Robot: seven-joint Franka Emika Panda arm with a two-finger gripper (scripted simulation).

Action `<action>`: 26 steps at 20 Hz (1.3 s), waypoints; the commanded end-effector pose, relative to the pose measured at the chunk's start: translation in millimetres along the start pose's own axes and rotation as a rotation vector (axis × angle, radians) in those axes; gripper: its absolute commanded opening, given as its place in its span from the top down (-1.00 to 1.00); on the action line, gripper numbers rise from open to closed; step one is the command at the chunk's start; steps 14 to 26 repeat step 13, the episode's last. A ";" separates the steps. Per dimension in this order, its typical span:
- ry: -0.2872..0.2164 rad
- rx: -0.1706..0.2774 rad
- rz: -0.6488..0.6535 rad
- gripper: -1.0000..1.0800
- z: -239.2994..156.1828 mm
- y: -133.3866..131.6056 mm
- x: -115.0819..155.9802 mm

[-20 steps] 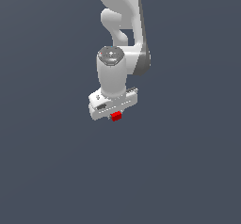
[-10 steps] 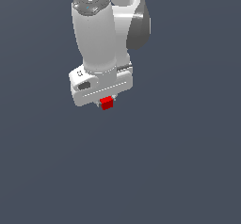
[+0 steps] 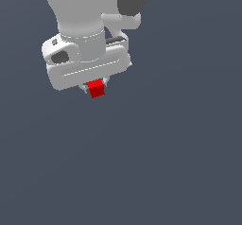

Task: Pick up the red cube and move it to a goal position.

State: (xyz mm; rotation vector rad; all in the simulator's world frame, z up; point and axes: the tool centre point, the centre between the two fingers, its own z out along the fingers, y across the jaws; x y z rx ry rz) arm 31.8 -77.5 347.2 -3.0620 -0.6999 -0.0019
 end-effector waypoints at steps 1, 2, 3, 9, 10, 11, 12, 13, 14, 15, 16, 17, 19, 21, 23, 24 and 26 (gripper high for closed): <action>-0.001 0.000 0.000 1.00 -14.5 4.7 0.8; -0.001 0.000 0.000 1.00 -18.9 6.2 1.2; -0.001 0.000 0.000 1.00 -22.9 7.6 1.5; -0.001 0.000 0.000 1.00 -37.3 13.0 3.2; -0.001 0.000 0.000 1.00 -38.4 13.4 3.3; -0.001 0.000 0.000 1.00 -39.2 13.7 3.4; -0.001 0.000 0.000 1.00 -39.7 13.9 3.5; -0.001 0.000 0.000 1.00 -39.8 13.9 3.5; -0.001 0.000 0.000 1.00 -39.8 13.9 3.5; -0.001 0.000 0.000 1.00 -39.8 13.9 3.5; -0.001 0.000 0.000 1.00 -39.8 13.9 3.5; -0.001 0.000 0.000 1.00 -39.8 13.9 3.5; -0.001 0.000 0.000 1.00 -39.8 13.9 3.5; -0.001 0.000 0.000 1.00 -39.8 13.9 3.5; -0.001 0.000 0.000 1.00 -39.8 13.9 3.5; -0.001 0.000 0.000 1.00 -39.8 13.9 3.5; -0.001 0.000 0.000 1.00 -39.8 13.9 3.5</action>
